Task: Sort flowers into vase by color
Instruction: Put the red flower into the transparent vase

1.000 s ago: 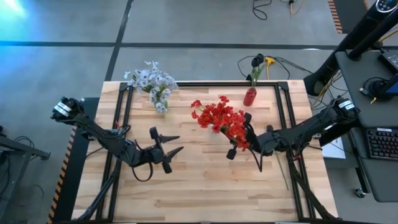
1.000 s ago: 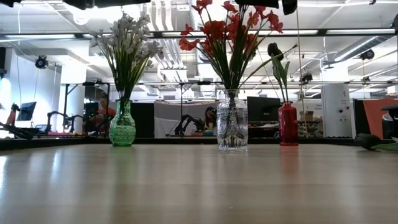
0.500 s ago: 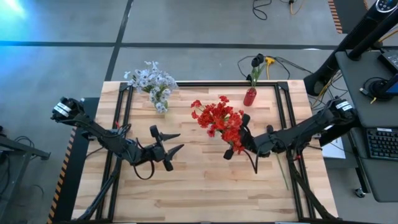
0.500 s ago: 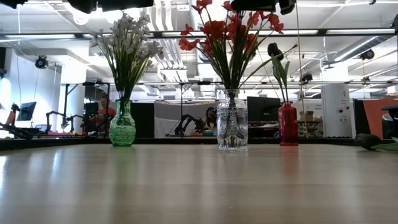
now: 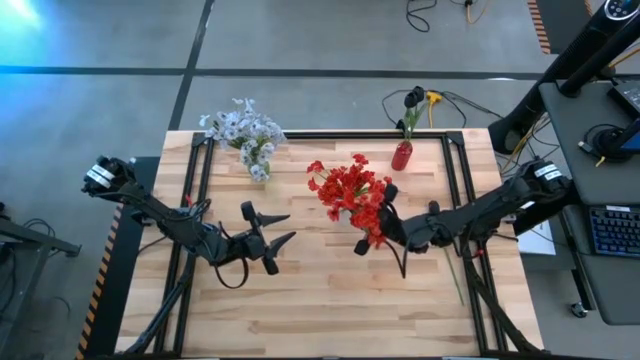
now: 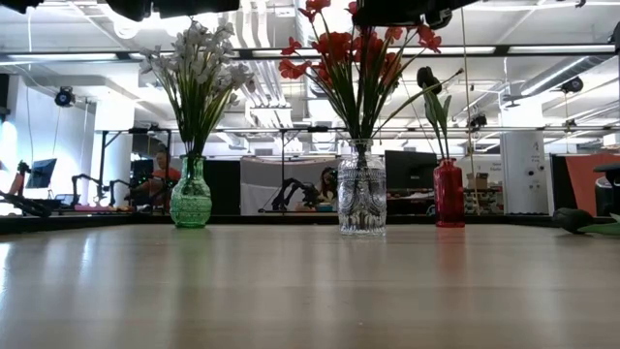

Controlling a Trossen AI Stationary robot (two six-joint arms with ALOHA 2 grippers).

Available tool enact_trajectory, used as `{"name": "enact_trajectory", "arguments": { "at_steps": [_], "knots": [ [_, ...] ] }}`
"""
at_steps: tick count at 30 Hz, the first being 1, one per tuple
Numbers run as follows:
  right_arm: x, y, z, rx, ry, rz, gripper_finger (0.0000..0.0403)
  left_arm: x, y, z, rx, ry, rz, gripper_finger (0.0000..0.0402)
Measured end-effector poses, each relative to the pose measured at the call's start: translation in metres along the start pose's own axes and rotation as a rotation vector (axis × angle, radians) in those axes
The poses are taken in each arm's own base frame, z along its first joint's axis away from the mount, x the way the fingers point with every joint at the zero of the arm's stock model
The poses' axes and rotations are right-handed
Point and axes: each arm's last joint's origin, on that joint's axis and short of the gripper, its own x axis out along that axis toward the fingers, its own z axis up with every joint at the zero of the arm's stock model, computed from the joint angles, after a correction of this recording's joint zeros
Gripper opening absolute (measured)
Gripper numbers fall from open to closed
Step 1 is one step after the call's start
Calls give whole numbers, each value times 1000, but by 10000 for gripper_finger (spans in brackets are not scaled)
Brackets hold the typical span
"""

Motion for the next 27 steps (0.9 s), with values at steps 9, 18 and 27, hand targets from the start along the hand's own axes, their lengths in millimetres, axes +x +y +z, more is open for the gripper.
{"name": "enact_trajectory", "arguments": {
  "at_steps": [9, 18, 27],
  "knots": [
    [3, -1, -2, 13, 7, -10, 22, 0, 0, 0, 0, 0, 0, 191],
    [3, -2, -2, 16, 13, -10, 22, 0, 0, 0, 0, 0, 0, 191],
    [3, -1, -4, 15, 26, -7, 22, 0, 0, 0, 0, 0, 0, 191]
  ]
}}
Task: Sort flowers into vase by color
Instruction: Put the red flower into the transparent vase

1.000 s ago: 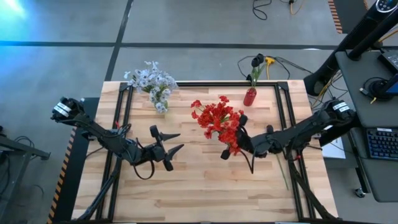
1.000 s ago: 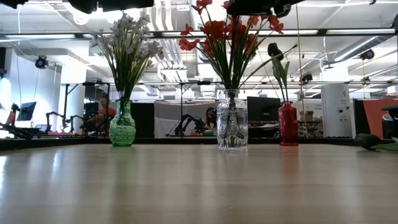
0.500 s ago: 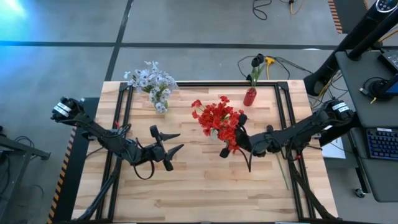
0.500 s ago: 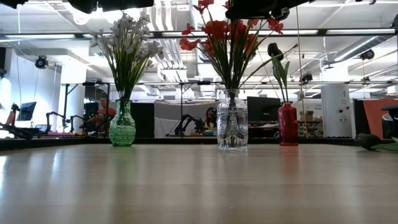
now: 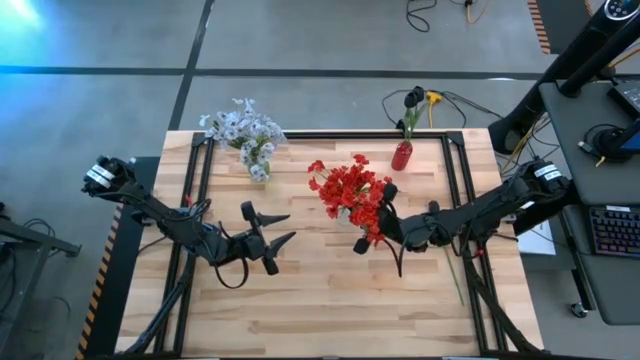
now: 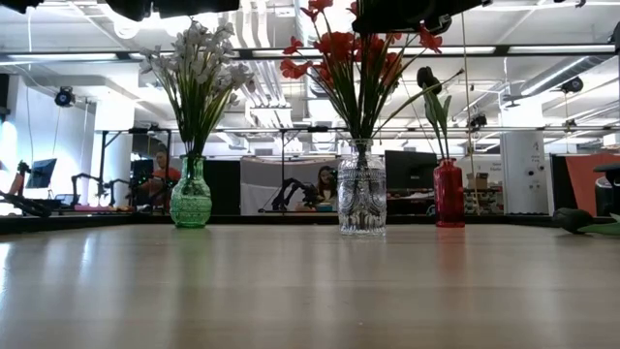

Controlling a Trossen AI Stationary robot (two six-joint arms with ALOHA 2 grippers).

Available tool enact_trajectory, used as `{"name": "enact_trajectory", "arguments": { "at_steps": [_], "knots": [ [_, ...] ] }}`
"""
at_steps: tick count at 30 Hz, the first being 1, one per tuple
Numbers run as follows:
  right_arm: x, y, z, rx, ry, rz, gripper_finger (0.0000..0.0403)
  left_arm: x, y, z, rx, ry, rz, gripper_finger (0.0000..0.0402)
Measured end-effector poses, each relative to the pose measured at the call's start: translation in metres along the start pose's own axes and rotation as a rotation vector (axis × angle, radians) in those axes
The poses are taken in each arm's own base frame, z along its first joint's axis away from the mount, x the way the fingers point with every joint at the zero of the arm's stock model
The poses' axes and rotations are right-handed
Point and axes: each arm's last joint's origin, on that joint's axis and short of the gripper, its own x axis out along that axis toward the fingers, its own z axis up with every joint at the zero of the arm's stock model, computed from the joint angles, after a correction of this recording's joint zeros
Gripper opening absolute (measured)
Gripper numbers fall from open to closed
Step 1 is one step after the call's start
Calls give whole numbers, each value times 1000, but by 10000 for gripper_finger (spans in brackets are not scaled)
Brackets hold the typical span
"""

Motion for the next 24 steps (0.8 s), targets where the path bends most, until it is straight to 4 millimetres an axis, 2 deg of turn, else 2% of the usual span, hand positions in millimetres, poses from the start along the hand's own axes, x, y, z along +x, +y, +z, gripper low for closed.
{"name": "enact_trajectory", "arguments": {
  "at_steps": [15, 24],
  "knots": [
    [0, 0, 0, 47, 2, 0, 23, 0, 0, 0, 0, 0, 0, 191],
    [1, 1, -9, 102, 70, -2, 23, 0, 0, 0, 0, 0, 0, 191]
  ]
}}
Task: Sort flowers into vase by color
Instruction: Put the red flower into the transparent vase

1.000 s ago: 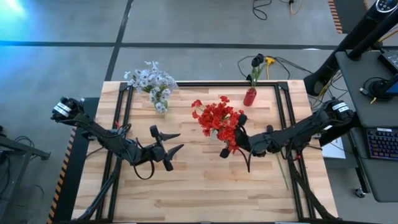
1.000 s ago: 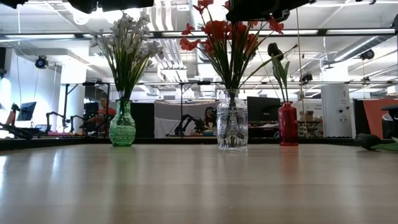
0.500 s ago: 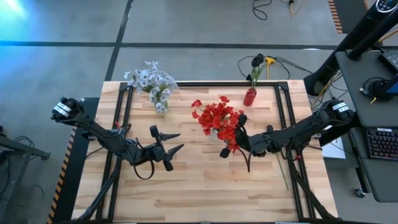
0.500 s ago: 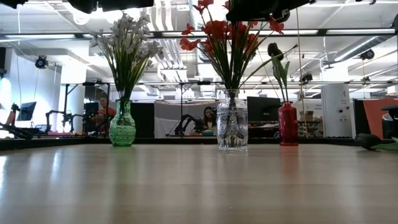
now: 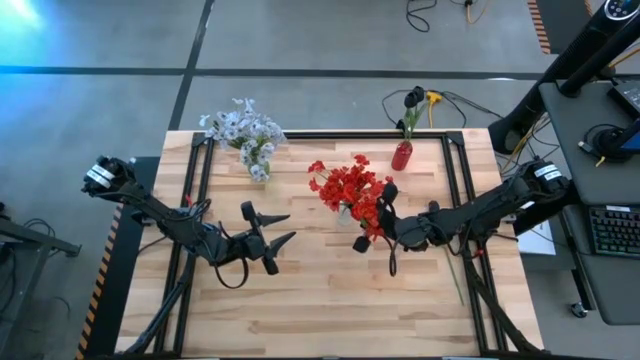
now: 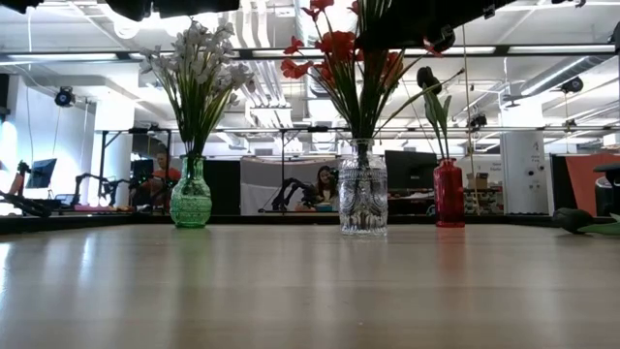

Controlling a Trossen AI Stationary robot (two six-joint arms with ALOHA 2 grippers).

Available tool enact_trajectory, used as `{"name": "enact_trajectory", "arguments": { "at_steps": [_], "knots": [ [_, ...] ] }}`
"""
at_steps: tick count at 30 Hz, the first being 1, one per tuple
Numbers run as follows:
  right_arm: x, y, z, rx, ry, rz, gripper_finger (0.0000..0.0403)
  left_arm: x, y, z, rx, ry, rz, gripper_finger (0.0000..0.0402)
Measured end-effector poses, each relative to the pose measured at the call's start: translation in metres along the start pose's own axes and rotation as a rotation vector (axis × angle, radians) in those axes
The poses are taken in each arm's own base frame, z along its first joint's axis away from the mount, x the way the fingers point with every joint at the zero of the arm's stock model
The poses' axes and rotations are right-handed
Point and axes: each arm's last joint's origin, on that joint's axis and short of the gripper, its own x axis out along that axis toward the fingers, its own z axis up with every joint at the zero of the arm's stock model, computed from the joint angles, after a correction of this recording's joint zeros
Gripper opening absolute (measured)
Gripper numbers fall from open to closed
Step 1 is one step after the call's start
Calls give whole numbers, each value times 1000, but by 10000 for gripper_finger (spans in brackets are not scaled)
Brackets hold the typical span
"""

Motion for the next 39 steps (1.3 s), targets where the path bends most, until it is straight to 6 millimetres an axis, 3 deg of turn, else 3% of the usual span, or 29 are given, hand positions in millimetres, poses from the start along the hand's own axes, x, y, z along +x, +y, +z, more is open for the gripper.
{"name": "enact_trajectory", "arguments": {
  "at_steps": [15, 39],
  "knots": [
    [0, 0, 0, 40, 1, 0, 36, 0, 0, 0, 0, 0, 0, 191],
    [-1, 1, -2, 136, 16, 23, 191, 0, 0, 0, 0, 0, 0, 191]
  ]
}}
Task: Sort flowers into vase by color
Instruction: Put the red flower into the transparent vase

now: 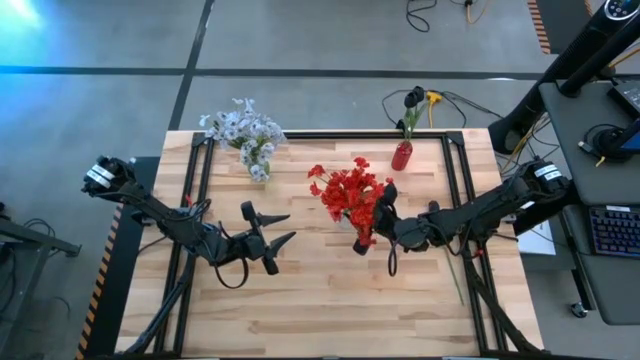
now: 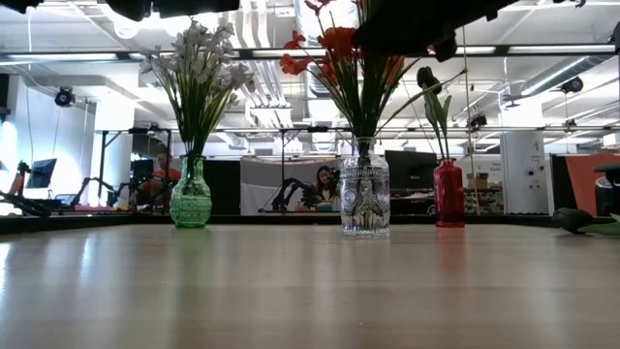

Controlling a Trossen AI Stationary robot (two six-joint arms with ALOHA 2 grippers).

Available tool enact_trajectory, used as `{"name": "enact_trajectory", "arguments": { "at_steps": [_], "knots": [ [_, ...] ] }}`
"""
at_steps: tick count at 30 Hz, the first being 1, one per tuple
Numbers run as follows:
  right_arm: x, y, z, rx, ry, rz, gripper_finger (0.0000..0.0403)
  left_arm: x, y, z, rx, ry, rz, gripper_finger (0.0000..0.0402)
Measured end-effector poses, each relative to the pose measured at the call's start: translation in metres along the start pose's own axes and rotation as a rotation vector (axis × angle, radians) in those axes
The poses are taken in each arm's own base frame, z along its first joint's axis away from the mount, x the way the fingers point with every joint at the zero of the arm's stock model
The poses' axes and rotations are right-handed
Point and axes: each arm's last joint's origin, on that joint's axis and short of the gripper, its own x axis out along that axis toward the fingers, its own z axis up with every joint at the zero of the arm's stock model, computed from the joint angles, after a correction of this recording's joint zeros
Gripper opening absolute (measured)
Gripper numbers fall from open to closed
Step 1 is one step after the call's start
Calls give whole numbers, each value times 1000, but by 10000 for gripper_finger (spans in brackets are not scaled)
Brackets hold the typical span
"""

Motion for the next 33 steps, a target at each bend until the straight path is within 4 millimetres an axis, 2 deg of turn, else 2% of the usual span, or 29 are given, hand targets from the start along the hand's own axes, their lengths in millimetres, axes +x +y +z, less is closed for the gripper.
{"name": "enact_trajectory", "arguments": {
  "at_steps": [17, 33],
  "knots": [
    [-14, 7, 7, 31, -24, 42, 273, 0, 0, 0, -18, -1, -2, 191],
    [-19, 11, 35, -31, 133, 37, 291, 0, 0, 0, -17, 0, -3, 191]
  ]
}}
